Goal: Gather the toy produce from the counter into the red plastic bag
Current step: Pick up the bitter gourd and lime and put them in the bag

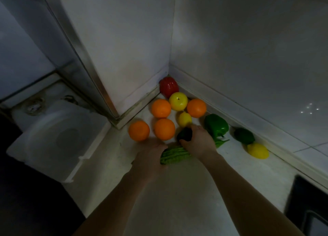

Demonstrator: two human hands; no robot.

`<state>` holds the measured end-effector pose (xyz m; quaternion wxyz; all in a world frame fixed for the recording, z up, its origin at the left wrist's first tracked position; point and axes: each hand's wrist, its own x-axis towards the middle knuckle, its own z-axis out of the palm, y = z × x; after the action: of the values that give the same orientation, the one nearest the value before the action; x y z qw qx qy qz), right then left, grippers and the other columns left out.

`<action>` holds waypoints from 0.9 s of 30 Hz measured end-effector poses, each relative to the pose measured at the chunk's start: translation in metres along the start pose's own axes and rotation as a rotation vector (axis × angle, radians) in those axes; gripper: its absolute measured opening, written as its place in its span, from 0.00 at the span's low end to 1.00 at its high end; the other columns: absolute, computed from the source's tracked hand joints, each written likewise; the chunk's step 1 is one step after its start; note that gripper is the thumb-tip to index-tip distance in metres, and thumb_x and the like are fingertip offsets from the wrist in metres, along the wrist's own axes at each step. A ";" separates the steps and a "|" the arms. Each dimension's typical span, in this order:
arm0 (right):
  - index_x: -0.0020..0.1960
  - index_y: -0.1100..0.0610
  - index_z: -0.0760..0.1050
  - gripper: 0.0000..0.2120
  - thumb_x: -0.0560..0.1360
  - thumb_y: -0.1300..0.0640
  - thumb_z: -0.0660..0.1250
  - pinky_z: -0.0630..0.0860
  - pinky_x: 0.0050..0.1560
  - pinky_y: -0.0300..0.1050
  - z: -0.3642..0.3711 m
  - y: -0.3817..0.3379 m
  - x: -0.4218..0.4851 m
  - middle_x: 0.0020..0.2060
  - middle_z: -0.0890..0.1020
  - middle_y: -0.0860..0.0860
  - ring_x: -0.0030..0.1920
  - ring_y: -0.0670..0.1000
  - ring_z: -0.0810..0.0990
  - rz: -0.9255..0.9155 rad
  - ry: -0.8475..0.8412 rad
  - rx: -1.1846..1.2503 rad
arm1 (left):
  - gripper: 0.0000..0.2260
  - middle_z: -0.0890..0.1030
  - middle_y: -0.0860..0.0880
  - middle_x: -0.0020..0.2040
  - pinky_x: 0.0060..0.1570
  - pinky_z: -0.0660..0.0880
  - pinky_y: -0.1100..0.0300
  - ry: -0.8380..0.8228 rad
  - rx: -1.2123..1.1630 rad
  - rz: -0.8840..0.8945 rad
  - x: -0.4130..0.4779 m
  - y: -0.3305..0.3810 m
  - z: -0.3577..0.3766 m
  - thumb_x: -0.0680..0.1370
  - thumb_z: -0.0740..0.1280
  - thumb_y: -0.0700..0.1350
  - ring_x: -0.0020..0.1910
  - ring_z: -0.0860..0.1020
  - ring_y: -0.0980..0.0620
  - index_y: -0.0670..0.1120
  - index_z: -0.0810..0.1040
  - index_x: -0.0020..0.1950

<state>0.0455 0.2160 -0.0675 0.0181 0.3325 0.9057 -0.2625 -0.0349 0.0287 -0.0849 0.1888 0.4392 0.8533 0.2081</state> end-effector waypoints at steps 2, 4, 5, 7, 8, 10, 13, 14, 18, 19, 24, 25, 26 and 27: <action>0.55 0.53 0.72 0.20 0.68 0.46 0.70 0.73 0.44 0.45 -0.001 0.000 0.000 0.48 0.77 0.53 0.50 0.54 0.77 -0.001 0.010 0.014 | 0.17 0.78 0.55 0.53 0.47 0.75 0.56 0.014 0.001 0.005 -0.001 0.001 -0.002 0.69 0.72 0.52 0.52 0.76 0.55 0.55 0.77 0.57; 0.52 0.52 0.72 0.18 0.67 0.44 0.69 0.74 0.42 0.46 -0.004 0.000 -0.002 0.45 0.78 0.51 0.47 0.53 0.77 -0.003 0.032 0.037 | 0.19 0.78 0.56 0.55 0.49 0.75 0.57 0.005 -0.004 -0.009 -0.003 0.002 -0.004 0.70 0.72 0.51 0.53 0.75 0.55 0.55 0.76 0.59; 0.51 0.52 0.72 0.17 0.67 0.44 0.69 0.75 0.42 0.46 -0.007 -0.001 -0.004 0.45 0.77 0.51 0.46 0.52 0.77 -0.002 0.042 0.044 | 0.20 0.77 0.56 0.56 0.50 0.75 0.57 0.004 -0.007 -0.020 -0.005 0.003 -0.005 0.70 0.73 0.51 0.54 0.75 0.56 0.55 0.76 0.61; 0.51 0.52 0.72 0.17 0.68 0.45 0.70 0.74 0.42 0.46 -0.014 -0.003 -0.009 0.44 0.77 0.51 0.45 0.51 0.76 -0.004 0.069 0.054 | 0.23 0.77 0.56 0.59 0.52 0.74 0.58 0.014 -0.019 -0.032 -0.009 0.004 -0.009 0.70 0.73 0.52 0.56 0.75 0.56 0.56 0.74 0.64; 0.52 0.52 0.72 0.18 0.68 0.45 0.71 0.74 0.42 0.46 -0.019 -0.004 -0.012 0.44 0.76 0.50 0.45 0.51 0.76 -0.009 0.084 0.064 | 0.24 0.77 0.57 0.60 0.53 0.74 0.58 0.020 -0.028 -0.037 -0.012 0.005 -0.011 0.70 0.72 0.53 0.58 0.75 0.56 0.57 0.73 0.66; 0.56 0.52 0.71 0.21 0.68 0.44 0.71 0.75 0.43 0.46 -0.028 -0.006 -0.019 0.45 0.76 0.50 0.46 0.51 0.76 -0.021 0.115 0.071 | 0.24 0.77 0.59 0.60 0.55 0.75 0.57 0.047 -0.045 -0.050 -0.021 0.010 -0.016 0.71 0.70 0.55 0.58 0.76 0.57 0.60 0.71 0.67; 0.56 0.53 0.72 0.21 0.68 0.44 0.70 0.72 0.41 0.44 -0.043 -0.009 -0.031 0.46 0.76 0.50 0.46 0.51 0.76 -0.043 0.139 0.053 | 0.22 0.78 0.61 0.59 0.53 0.76 0.56 0.098 -0.061 -0.026 -0.033 0.020 -0.027 0.72 0.68 0.56 0.57 0.76 0.60 0.62 0.71 0.65; 0.54 0.53 0.72 0.20 0.68 0.44 0.70 0.71 0.40 0.43 -0.049 -0.009 -0.037 0.46 0.76 0.50 0.46 0.51 0.76 -0.048 0.150 0.050 | 0.21 0.78 0.61 0.58 0.53 0.77 0.56 0.112 -0.057 -0.015 -0.038 0.024 -0.031 0.72 0.68 0.55 0.56 0.76 0.60 0.62 0.72 0.65; 0.54 0.51 0.72 0.20 0.68 0.44 0.71 0.71 0.41 0.43 -0.078 -0.015 -0.064 0.47 0.75 0.49 0.47 0.51 0.75 -0.061 0.209 0.043 | 0.21 0.79 0.58 0.55 0.49 0.77 0.54 0.113 -0.052 -0.004 -0.054 0.042 -0.048 0.71 0.71 0.52 0.54 0.77 0.56 0.60 0.73 0.63; 0.55 0.52 0.72 0.20 0.68 0.44 0.71 0.71 0.42 0.44 -0.084 -0.017 -0.072 0.47 0.75 0.50 0.47 0.51 0.75 -0.063 0.221 0.038 | 0.22 0.79 0.58 0.55 0.49 0.78 0.53 0.111 -0.052 -0.007 -0.059 0.046 -0.052 0.71 0.72 0.52 0.54 0.77 0.56 0.60 0.73 0.63; 0.58 0.55 0.72 0.23 0.69 0.46 0.72 0.72 0.44 0.45 -0.118 -0.025 -0.116 0.49 0.76 0.53 0.48 0.54 0.76 -0.103 0.317 0.047 | 0.23 0.80 0.58 0.57 0.50 0.77 0.55 0.175 -0.084 0.017 -0.088 0.071 -0.069 0.70 0.75 0.51 0.55 0.77 0.55 0.60 0.74 0.63; 0.59 0.55 0.72 0.24 0.68 0.46 0.72 0.71 0.45 0.45 -0.124 -0.026 -0.126 0.50 0.76 0.53 0.49 0.55 0.76 -0.107 0.334 0.058 | 0.24 0.79 0.58 0.57 0.51 0.77 0.57 0.197 -0.104 0.026 -0.095 0.077 -0.072 0.69 0.76 0.50 0.56 0.77 0.56 0.60 0.74 0.63; 0.60 0.55 0.72 0.24 0.68 0.46 0.72 0.71 0.45 0.44 -0.130 -0.026 -0.135 0.51 0.76 0.53 0.50 0.55 0.76 -0.114 0.352 0.063 | 0.25 0.79 0.58 0.58 0.52 0.76 0.58 0.218 -0.128 0.034 -0.102 0.083 -0.074 0.69 0.76 0.49 0.57 0.76 0.57 0.60 0.74 0.64; 0.60 0.56 0.72 0.24 0.68 0.46 0.72 0.70 0.45 0.44 -0.135 -0.026 -0.144 0.51 0.76 0.53 0.50 0.55 0.76 -0.121 0.369 0.064 | 0.26 0.79 0.58 0.59 0.53 0.76 0.58 0.239 -0.150 0.039 -0.110 0.088 -0.077 0.69 0.76 0.49 0.58 0.76 0.57 0.60 0.74 0.64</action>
<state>0.1604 0.1794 0.0908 -0.1746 0.3201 0.9032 -0.2263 0.0448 -0.0303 0.0408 0.1142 0.4126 0.8430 0.3255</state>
